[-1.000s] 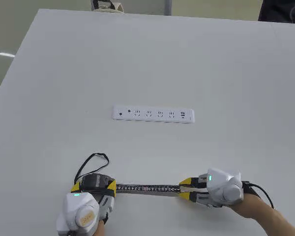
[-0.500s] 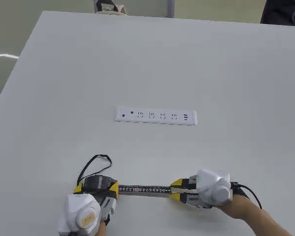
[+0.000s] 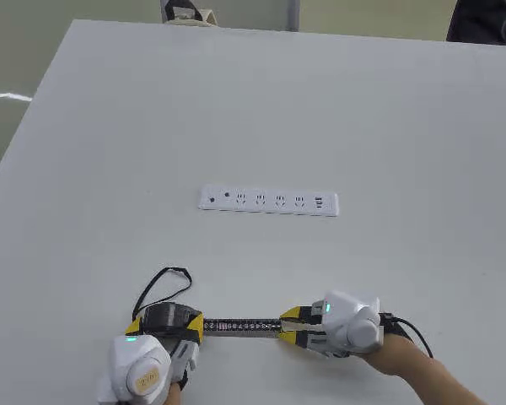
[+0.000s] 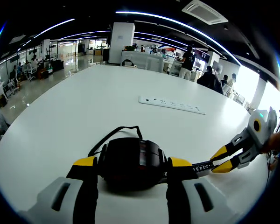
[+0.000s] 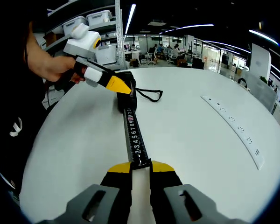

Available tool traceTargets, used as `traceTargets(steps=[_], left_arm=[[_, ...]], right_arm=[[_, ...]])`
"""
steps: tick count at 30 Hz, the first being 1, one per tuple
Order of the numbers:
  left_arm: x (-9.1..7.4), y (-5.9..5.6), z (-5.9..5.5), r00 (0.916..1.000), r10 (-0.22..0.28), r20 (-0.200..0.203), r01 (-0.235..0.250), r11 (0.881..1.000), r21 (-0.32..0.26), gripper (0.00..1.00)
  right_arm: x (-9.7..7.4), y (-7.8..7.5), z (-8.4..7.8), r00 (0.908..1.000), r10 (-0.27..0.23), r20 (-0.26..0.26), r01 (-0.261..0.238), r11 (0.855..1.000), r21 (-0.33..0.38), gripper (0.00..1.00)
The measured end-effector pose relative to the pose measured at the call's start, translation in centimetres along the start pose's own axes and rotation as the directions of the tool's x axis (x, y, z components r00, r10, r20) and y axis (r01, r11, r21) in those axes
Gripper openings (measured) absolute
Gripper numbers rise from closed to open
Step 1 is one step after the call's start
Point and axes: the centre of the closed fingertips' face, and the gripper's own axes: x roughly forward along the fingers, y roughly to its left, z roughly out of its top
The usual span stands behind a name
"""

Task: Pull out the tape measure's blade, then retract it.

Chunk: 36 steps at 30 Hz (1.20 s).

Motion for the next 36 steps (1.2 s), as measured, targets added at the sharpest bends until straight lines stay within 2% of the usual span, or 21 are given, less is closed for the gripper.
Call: traceTargets(steps=[22,36], left_arm=[[0.3,0.3,-0.2,0.9999,-0.014,-0.005,0.014,1.0,-0.006,0.55],[0.4,0.3,-0.3,0.9998,-0.018,-0.008,0.018,1.0,-0.007,0.55]], right_arm=[[4.6,1.2,3.6,0.9993,0.017,0.035,-0.017,1.0,-0.01,0.11],[6.9,1.8,5.3,0.9989,0.017,0.045,-0.016,0.999,-0.03,0.11]])
